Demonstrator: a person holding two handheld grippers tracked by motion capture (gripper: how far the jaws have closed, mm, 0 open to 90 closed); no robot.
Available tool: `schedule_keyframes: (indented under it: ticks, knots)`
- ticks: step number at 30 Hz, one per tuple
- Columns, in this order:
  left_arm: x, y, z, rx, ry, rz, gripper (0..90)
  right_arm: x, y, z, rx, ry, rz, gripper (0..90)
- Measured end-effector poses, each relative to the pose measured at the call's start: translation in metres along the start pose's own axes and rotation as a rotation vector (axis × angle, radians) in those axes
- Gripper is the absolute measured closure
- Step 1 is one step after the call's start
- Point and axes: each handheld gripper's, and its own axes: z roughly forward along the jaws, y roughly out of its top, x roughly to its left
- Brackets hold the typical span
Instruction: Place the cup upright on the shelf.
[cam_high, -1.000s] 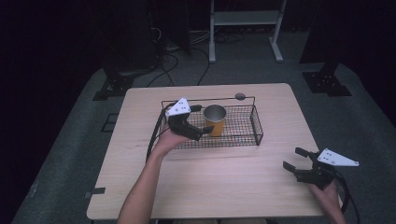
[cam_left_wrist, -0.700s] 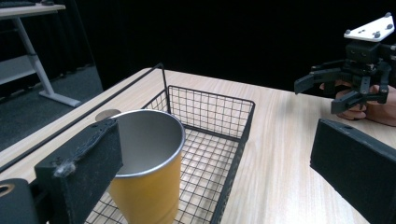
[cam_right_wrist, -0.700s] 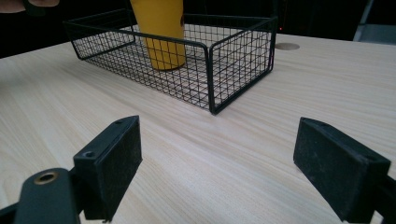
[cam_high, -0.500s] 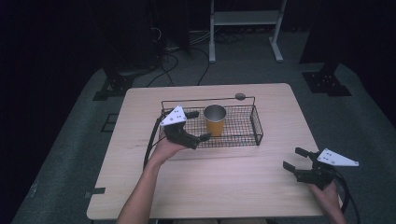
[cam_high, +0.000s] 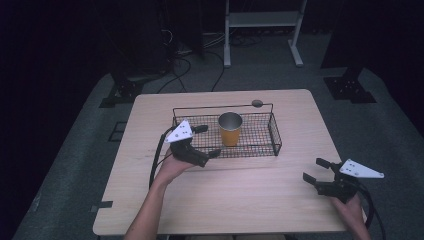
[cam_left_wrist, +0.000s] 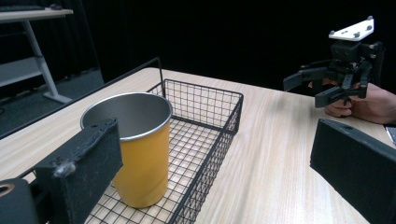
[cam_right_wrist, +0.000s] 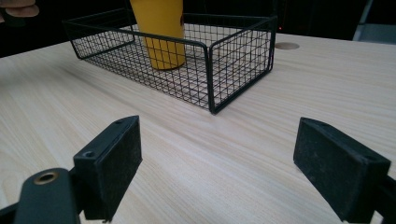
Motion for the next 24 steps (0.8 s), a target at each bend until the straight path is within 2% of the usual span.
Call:
schedule_keyframes:
  ticks: [7,24]
  knots:
    - [-0.008,-0.002,-0.003,-0.005,-0.005,0.013,1.6,0.0,0.0,0.0,0.0,-0.001,0.002,14.2]
    - [-0.02,-0.015,-0.017,-0.016,0.009,0.0,1.6,0.0,0.0,0.0,0.002,-0.004,0.002,14.2]
